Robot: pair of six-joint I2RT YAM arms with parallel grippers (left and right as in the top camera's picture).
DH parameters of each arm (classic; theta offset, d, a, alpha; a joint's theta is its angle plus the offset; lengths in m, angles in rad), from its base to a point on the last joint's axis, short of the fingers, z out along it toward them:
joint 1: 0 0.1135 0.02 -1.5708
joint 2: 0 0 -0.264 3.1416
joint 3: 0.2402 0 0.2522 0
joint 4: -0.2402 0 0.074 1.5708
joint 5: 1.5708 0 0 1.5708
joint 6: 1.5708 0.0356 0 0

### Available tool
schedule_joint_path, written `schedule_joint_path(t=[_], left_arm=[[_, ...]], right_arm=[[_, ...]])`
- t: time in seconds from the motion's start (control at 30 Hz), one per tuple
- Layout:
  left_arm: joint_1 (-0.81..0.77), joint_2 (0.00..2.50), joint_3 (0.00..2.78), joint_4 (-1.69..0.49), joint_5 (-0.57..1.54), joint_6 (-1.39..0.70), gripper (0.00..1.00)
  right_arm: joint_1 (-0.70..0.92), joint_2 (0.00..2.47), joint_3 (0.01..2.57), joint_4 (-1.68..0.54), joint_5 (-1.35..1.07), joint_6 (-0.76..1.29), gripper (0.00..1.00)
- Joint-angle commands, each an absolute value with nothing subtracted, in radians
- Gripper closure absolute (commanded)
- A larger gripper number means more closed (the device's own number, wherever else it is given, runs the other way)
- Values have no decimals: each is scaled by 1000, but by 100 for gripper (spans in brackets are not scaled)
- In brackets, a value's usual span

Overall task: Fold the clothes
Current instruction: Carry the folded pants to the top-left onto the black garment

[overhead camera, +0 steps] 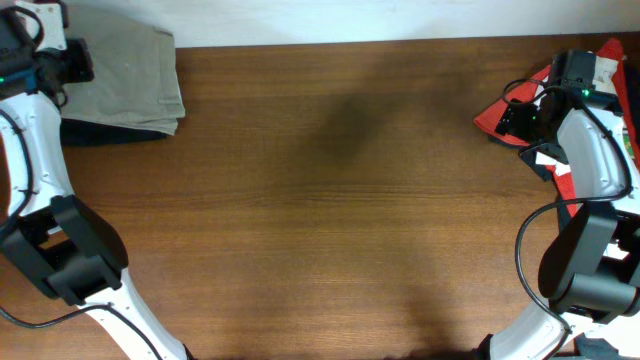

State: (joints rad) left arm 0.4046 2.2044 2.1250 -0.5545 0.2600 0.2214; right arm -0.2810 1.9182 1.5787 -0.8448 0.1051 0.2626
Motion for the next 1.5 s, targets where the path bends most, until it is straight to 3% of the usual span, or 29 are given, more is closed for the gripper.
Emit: schedule_joint_path(t=[0.0, 0.33, 0.4, 0.43, 0.47, 0.7, 0.83, 0.87, 1.0, 1.07, 1.47], left_arm=[[429, 2267, 2162, -491, 260, 241, 99], [455, 2407, 2162, -308, -9, 241, 94], [465, 2414, 2162, -301, -51, 241, 65], [470, 2414, 2162, -301, -53, 241, 22], [473, 2414, 2162, -300, -53, 241, 1], [460, 2337, 2163, -307, -48, 195, 1], [439, 2286, 2163, -300, 10, 196, 2], [434, 2279, 2163, -301, 34, 196, 22], [419, 2288, 2159, -311, 49, 195, 85], [418, 2304, 2159, -306, 46, 196, 99], [474, 2565, 2159, -215, -12, 196, 99]], right_arm=[[-282, 1920, 1594, -845, 113, 273, 1], [-282, 1920, 1594, -845, 113, 273, 1], [-282, 1920, 1594, -845, 113, 273, 1], [-282, 1920, 1594, -845, 113, 273, 1], [-282, 1920, 1594, -845, 113, 273, 1], [-282, 1920, 1594, -845, 113, 273, 1], [-282, 1919, 1594, -845, 113, 273, 1], [-282, 1920, 1594, -845, 113, 273, 1], [-282, 1920, 1594, -845, 113, 273, 1], [-282, 1920, 1594, -845, 113, 273, 1], [-282, 1920, 1594, -845, 113, 273, 1]])
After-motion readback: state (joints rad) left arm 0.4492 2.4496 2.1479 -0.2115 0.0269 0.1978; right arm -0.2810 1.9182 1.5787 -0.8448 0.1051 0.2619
